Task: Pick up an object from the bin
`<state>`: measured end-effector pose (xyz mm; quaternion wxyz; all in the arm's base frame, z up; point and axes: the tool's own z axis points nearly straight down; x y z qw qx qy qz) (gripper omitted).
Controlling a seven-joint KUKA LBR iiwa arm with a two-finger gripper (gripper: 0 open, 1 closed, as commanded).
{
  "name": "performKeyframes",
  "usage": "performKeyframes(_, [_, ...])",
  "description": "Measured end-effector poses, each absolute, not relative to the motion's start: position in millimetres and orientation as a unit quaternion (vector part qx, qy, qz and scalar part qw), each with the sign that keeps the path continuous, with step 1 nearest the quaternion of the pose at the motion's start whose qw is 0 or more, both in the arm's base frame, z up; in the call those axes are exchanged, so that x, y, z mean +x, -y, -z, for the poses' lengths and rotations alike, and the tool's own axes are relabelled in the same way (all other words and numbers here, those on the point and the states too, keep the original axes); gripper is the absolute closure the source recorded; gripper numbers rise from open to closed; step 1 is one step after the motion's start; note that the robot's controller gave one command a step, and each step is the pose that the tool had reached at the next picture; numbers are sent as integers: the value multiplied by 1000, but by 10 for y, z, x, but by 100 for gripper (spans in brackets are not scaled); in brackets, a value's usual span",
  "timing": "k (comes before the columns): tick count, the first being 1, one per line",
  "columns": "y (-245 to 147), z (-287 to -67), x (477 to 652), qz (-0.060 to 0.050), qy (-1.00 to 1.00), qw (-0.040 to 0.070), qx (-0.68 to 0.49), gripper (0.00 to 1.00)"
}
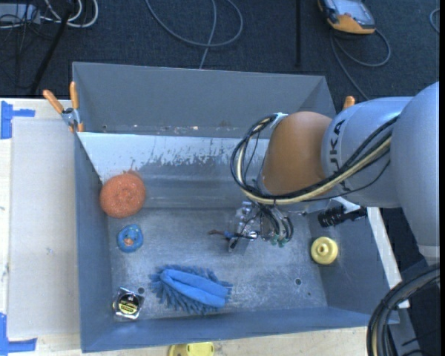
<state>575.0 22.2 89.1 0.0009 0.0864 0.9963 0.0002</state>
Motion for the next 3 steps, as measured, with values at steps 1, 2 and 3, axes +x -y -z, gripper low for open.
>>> performKeyframes(1, [-348,-1693,6008,0,-997,0,82,100])
performKeyframes(2, [-349,-1693,6008,0,-997,0,82,100])
performKeyframes(3, [-286,-2170,5833,0,-997,-4,82,100])
